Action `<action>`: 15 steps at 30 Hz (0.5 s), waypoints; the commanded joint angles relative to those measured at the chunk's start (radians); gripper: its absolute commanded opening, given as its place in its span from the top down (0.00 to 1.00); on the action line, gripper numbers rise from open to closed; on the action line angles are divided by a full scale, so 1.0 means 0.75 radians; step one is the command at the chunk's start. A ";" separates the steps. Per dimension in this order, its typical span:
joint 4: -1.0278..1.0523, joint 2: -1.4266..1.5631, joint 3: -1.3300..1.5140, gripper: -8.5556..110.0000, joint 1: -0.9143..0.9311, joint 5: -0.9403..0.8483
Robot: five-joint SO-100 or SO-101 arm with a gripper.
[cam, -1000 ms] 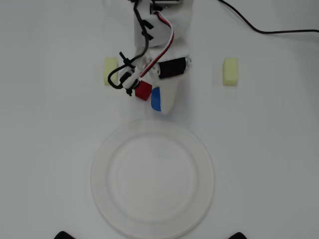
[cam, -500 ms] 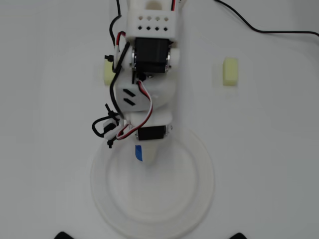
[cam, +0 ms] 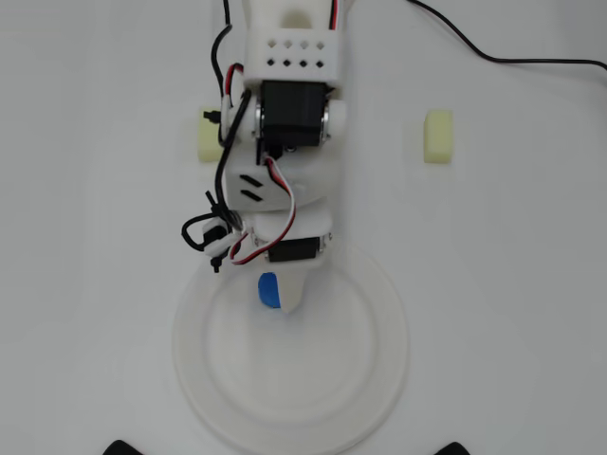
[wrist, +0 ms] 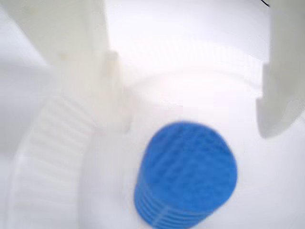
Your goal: Grasp a blue block and put it in the dish.
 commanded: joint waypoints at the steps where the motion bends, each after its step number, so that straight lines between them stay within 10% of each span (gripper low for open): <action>1: 0.043 0.080 -0.065 0.73 -0.012 0.010; 15: 0.393 0.740 0.037 0.68 -0.012 0.008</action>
